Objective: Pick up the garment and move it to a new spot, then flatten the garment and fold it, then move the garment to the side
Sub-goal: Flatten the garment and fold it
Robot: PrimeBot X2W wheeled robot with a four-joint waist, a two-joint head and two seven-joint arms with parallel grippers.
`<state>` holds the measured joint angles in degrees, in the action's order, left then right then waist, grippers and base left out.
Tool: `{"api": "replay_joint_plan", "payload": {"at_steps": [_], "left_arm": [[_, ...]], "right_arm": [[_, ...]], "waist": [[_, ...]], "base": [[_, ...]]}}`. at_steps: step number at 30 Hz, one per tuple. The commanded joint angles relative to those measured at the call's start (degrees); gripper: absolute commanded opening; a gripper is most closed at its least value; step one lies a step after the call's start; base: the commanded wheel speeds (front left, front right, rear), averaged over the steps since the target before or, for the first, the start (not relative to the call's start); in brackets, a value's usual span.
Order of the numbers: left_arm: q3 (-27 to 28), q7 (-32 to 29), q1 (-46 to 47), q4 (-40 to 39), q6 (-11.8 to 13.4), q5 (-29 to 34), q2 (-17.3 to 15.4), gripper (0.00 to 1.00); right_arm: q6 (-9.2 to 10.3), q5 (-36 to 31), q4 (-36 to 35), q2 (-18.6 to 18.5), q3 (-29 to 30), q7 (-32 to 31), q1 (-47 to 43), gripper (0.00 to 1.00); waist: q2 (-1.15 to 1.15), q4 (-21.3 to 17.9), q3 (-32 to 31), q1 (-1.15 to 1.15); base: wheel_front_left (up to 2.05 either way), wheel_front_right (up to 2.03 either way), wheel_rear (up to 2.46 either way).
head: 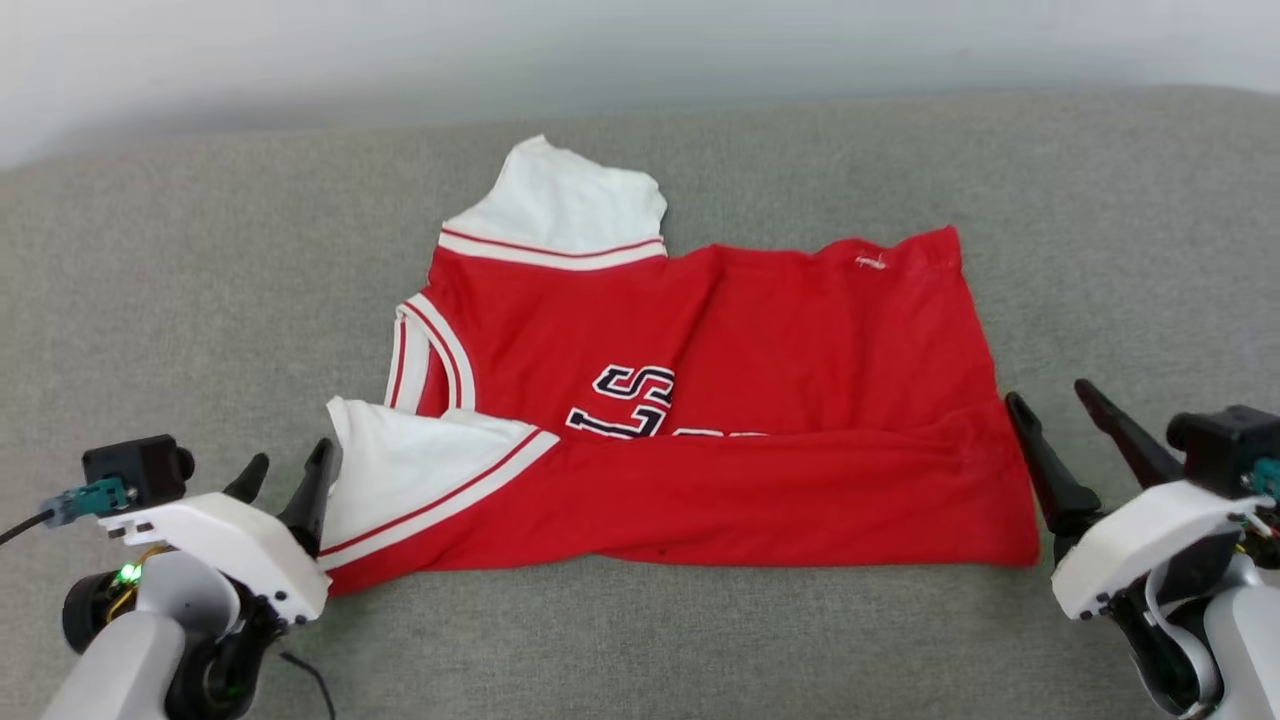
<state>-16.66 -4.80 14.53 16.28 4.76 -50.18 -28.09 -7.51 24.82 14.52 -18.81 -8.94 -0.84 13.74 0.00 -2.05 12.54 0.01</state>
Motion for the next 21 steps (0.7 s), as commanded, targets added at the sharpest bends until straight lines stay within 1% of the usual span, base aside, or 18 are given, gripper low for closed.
{"api": "replay_joint_plan", "payload": {"at_steps": [1, 3, 6, 9, 11, 16, 21], "left_arm": [[0.18, -0.31, -0.67, -0.55, 0.02, -0.27, -0.62, 1.00], [0.46, -1.58, -1.92, -1.62, 0.02, -0.65, -1.96, 1.00], [0.52, -4.37, -3.67, -4.35, 0.22, -1.34, -4.22, 1.00], [0.52, -7.93, -5.04, -7.42, 0.32, -2.05, -7.11, 1.00], [0.12, -11.23, -5.74, -9.52, 0.28, -2.42, -9.22, 1.00], [-0.73, -19.26, -5.83, -12.99, 0.78, -4.03, -13.24, 1.00], [-2.05, -26.23, -4.61, -13.51, 1.37, -5.87, -15.29, 1.00]], "right_arm": [[0.05, -0.74, -0.51, 0.23, 0.38, 1.15, -0.92, 1.00], [0.04, -2.19, -1.74, 0.96, 1.28, 3.98, -2.21, 1.00], [0.04, -4.85, -4.09, 2.33, 2.99, 6.49, -4.53, 1.00], [0.04, -7.26, -7.18, 3.92, 4.94, 7.40, -6.93, 1.00], [0.04, -8.73, -9.16, 4.98, 5.92, 6.79, -8.77, 1.00], [0.04, -10.72, -14.42, 7.42, 7.84, 5.61, -11.18, 1.00], [0.04, -11.26, -17.25, 9.17, 8.35, 4.71, -11.50, 1.00]], "waist": [[0.00, -0.57, -2.26, -0.01], [0.00, -0.96, -4.00, -0.01], [0.00, -1.48, -6.19, -0.01], [0.00, -2.01, -7.62, -0.01], [0.00, -2.37, -7.89, -0.01], [0.00, -3.29, -6.29, -0.01], [0.00, -4.75, -2.99, -0.01]], "base": [[0.00, 0.00, 0.00], [0.00, 0.00, 0.00], [0.00, 0.00, 0.00], [0.00, 0.00, 0.00], [0.00, 0.00, 0.00], [0.00, 0.00, 0.00], [0.00, 0.00, 0.00]]}}
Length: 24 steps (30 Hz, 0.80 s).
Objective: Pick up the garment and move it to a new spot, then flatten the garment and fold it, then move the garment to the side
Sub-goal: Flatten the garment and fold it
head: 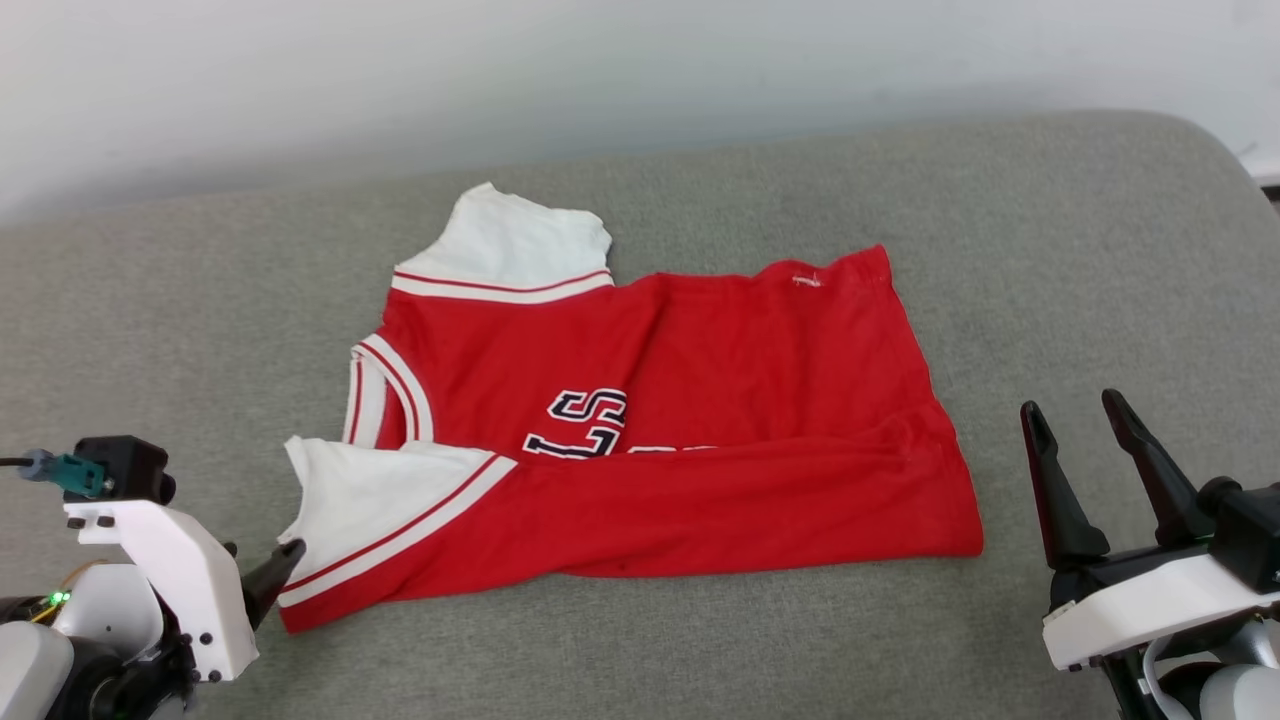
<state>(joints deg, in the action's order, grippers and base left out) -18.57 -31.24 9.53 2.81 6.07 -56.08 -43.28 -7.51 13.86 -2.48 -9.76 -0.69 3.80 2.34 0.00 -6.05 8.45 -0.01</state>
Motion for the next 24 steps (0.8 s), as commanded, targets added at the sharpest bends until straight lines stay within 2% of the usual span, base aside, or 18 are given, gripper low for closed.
{"api": "replay_joint_plan", "payload": {"at_steps": [1, 7, 10, 11, 12, 14, 20, 24], "left_arm": [[-0.44, -0.97, 0.49, 0.08, 0.08, -0.12, -0.49, 1.00], [-2.14, -5.36, 1.26, 2.61, -0.19, -1.66, -0.31, 1.00], [-4.03, -6.75, 0.59, 5.37, -1.82, -3.78, 2.91, 1.00], [-4.35, -6.74, 0.41, 5.94, -2.42, -4.33, 3.91, 0.84], [-4.55, -6.35, 0.27, 6.39, -2.89, -4.74, 4.69, 0.43], [-4.90, -5.63, -0.11, 7.31, -3.60, -5.09, 5.72, 0.00], [-3.99, -1.25, 0.82, 8.45, -4.91, -3.43, 6.02, 0.00], [-2.45, 2.33, 2.03, 7.45, -5.57, -2.38, 5.75, 0.00]], "right_arm": [[0.04, -0.30, -0.51, 0.41, 0.17, 0.06, 0.09, 1.00], [0.04, 0.31, -0.28, 1.56, -0.04, -0.39, 1.10, 1.00], [0.04, 0.76, 0.62, 1.54, 0.22, -0.40, 1.37, 1.00], [0.04, 0.97, 0.93, 1.51, 0.52, -0.69, 1.34, 1.00], [0.04, 1.39, 1.09, 1.41, 0.73, -0.78, 1.40, 1.00], [0.04, 2.28, 1.25, 0.98, 1.26, -1.76, 1.46, 1.00], [0.04, 6.56, 1.98, -1.20, 2.65, -8.72, 1.05, 1.00], [0.04, 9.91, 3.60, -3.51, 3.25, -17.41, 1.83, 1.00]], "waist": [[0.00, -1.05, 1.85, 0.01], [0.00, -2.36, 5.57, 0.01], [0.00, -2.65, 6.43, 0.01], [0.00, -2.65, 6.45, 0.01], [0.00, -2.63, 6.40, 0.01], [0.00, -2.47, 6.01, 0.01], [0.00, -1.04, 4.35, 0.01], [0.00, -0.01, 3.68, 0.01]], "base": [[0.00, 0.00, 0.00], [0.00, 0.00, 0.00], [0.00, 0.00, 0.00], [0.00, 0.00, 0.00], [0.00, 0.00, 0.00], [0.00, 0.00, 0.00], [0.00, 0.00, 0.00], [0.00, 0.00, 0.00]]}}
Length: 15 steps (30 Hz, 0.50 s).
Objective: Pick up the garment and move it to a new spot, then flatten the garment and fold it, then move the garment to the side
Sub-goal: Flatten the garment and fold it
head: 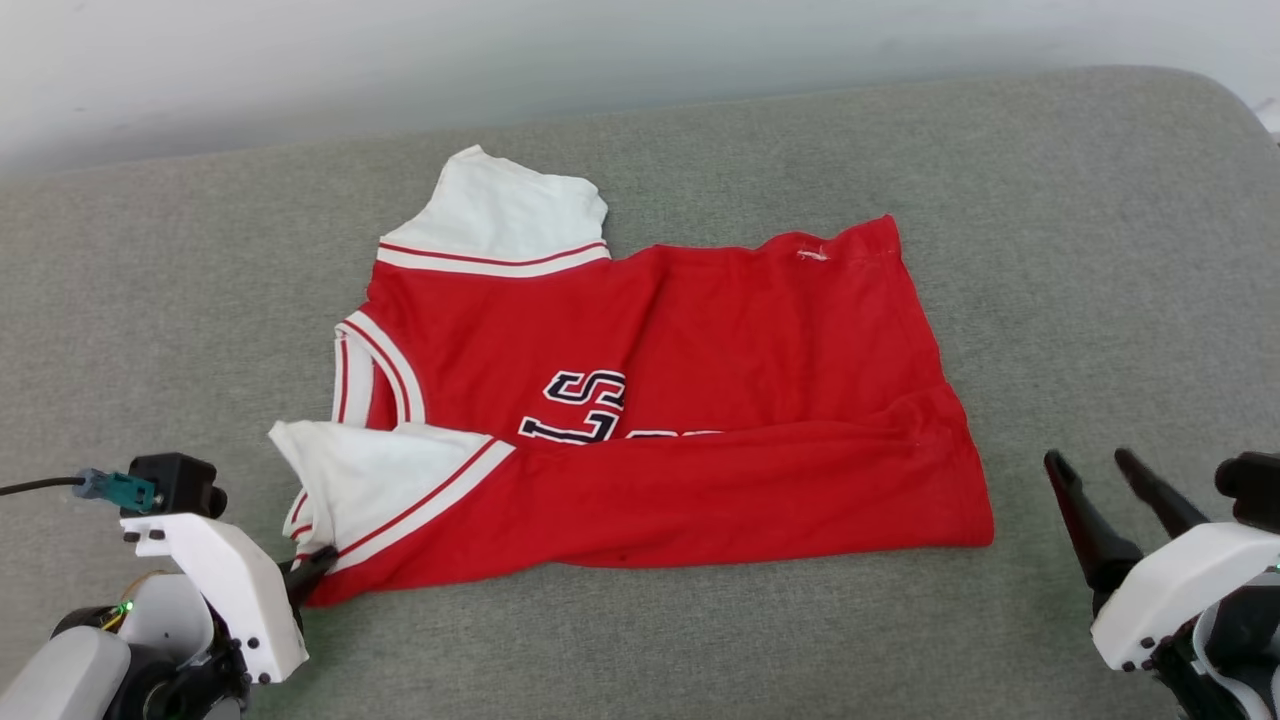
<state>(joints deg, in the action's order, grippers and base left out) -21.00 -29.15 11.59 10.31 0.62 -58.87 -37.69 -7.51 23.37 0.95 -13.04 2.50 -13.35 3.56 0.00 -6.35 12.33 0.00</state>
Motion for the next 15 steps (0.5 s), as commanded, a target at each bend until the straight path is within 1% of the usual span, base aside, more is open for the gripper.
{"api": "replay_joint_plan", "payload": {"at_steps": [1, 6, 8, 11, 15], "left_arm": [[0.33, 1.08, 0.30, -0.53, -0.06, 0.72, 0.09, 0.00], [0.99, 3.18, 1.18, -4.03, 0.41, 1.64, 0.05, 0.00], [1.05, 3.50, 1.64, -5.59, 0.72, 1.96, 0.15, 0.00], [0.97, 3.70, 2.13, -7.83, 1.24, 2.63, 0.17, 0.00], [0.82, 3.98, 2.56, -9.72, 1.78, 3.30, 0.26, 0.00]], "right_arm": [[0.04, 1.46, 0.82, -0.99, 0.03, -3.41, 0.94, 1.00], [0.04, 5.64, 4.45, -3.94, -1.08, -18.86, 2.97, 1.00], [0.04, 6.82, 5.12, -4.13, -1.85, -22.82, 4.26, 1.00], [0.04, 7.61, 6.00, -3.62, -3.04, -26.14, 6.13, 1.00], [0.04, 8.34, 8.40, -2.60, -4.88, -27.95, 9.13, 1.00]], "waist": [[0.00, 0.58, -0.27, 0.00], [0.00, 2.32, 0.77, 0.00], [0.00, 3.08, 1.60, 0.00], [0.00, 4.05, 3.04, 0.00], [0.00, 4.81, 4.73, 0.00]], "base": [[0.00, 0.00, 0.00], [0.00, 0.00, 0.00], [0.00, 0.00, 0.00], [0.00, 0.00, 0.00], [0.00, 0.00, 0.00]]}}
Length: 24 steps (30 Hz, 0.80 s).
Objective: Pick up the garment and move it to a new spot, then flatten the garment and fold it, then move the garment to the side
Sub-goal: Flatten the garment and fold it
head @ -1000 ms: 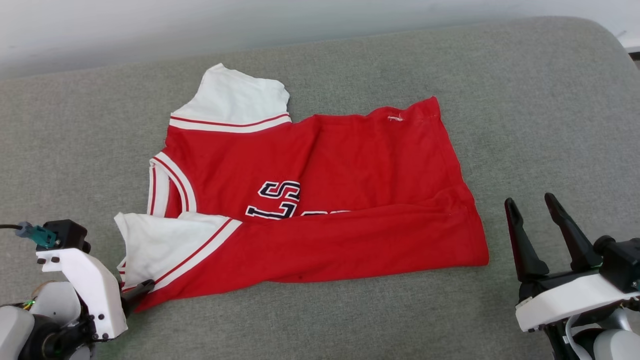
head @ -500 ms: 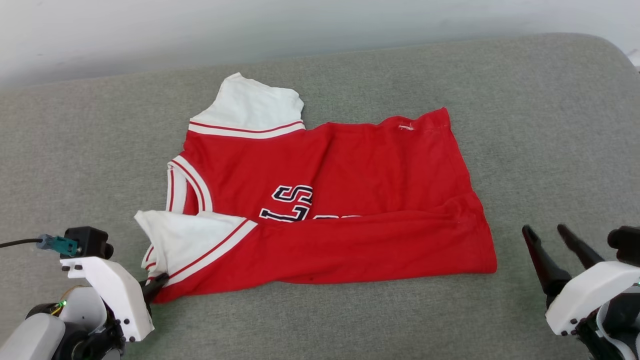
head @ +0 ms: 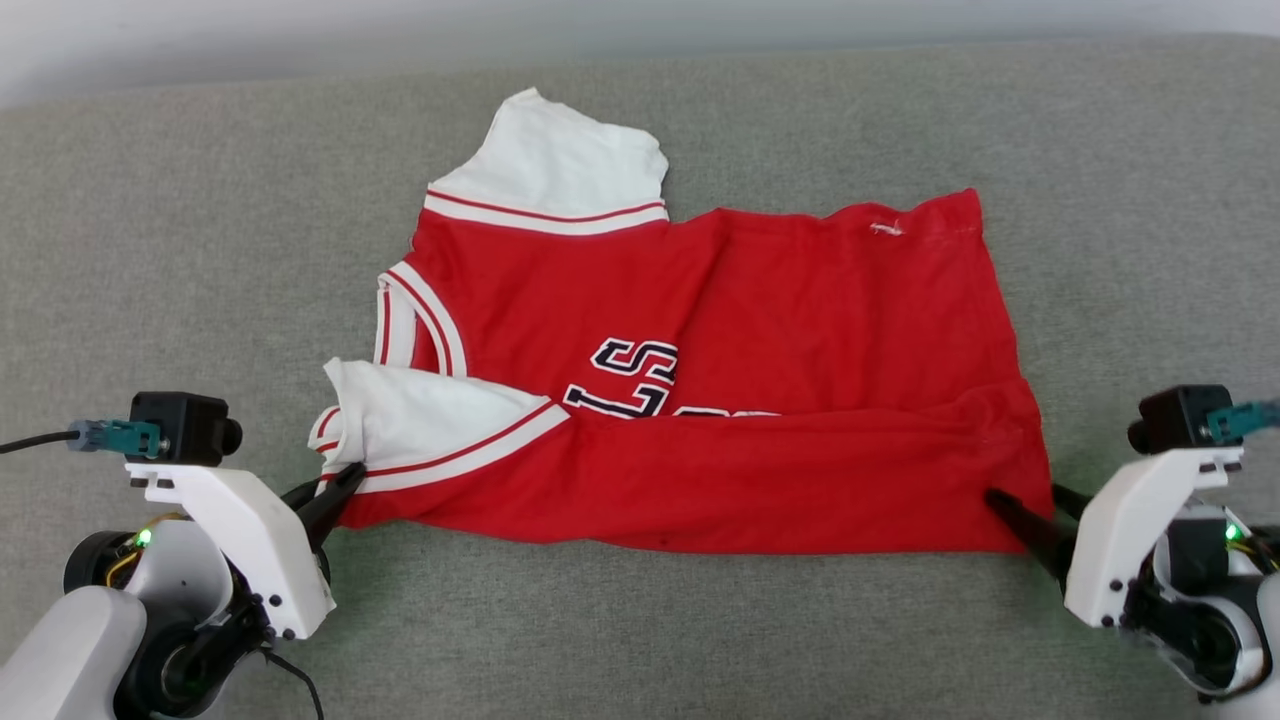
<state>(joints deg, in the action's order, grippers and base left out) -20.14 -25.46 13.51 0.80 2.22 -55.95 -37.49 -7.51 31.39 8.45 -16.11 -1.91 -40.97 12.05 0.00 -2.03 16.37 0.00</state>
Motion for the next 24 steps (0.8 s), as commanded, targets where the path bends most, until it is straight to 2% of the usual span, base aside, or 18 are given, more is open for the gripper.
{"api": "replay_joint_plan", "payload": {"at_steps": [1, 4, 5, 6, 7, 17, 24], "left_arm": [[-0.11, 0.38, 0.59, -0.48, 0.34, 0.32, 0.19, 0.00], [-0.36, 0.39, 0.29, -0.86, 0.52, 0.32, 0.54, 0.00], [-0.49, 0.13, 0.11, -0.82, 0.60, 0.12, 0.64, 0.00], [-0.55, 0.06, -0.01, -0.80, 0.63, -0.01, 0.72, 0.00], [-0.54, -0.01, -0.14, -0.69, 0.67, -0.15, 0.82, 0.00], [-0.33, 1.07, -1.67, 0.35, 0.90, -0.61, 0.99, 0.00], [-0.95, 0.87, -4.31, 1.45, 0.91, -1.50, 1.34, 0.00]], "right_arm": [[0.04, 0.36, 1.86, 0.50, -1.16, -0.79, 1.10, 1.00], [0.04, 1.14, 4.91, 0.60, -3.45, -0.96, 2.28, 1.00], [0.04, 1.61, 5.91, 0.67, -4.42, -1.14, 2.39, 0.54], [0.03, 2.48, 6.66, 0.97, -5.29, -1.09, 2.40, 0.24], [0.00, 3.14, 7.23, 1.10, -6.03, -1.05, 2.46, 0.00], [-0.03, 5.87, 6.36, -3.30, -9.40, 2.41, 4.25, 0.00], [0.03, 6.88, 4.71, -5.17, -12.16, 4.63, 2.19, 0.00]], "waist": [[0.00, 0.63, 1.00, 0.00], [0.00, 0.93, 1.57, 0.00], [0.00, 1.03, 1.64, 0.00], [0.00, 1.11, 1.70, 0.00], [0.00, 1.14, 1.72, 0.00], [0.00, 0.55, -2.13, 0.00], [0.00, 0.54, -8.82, 0.00]], "base": [[0.00, 0.00, 0.00], [0.00, 0.00, 0.00], [0.00, 0.00, 0.00], [0.00, 0.00, 0.00], [0.00, 0.00, 0.00], [0.00, 0.00, 0.00], [0.00, 0.00, 0.00]]}}
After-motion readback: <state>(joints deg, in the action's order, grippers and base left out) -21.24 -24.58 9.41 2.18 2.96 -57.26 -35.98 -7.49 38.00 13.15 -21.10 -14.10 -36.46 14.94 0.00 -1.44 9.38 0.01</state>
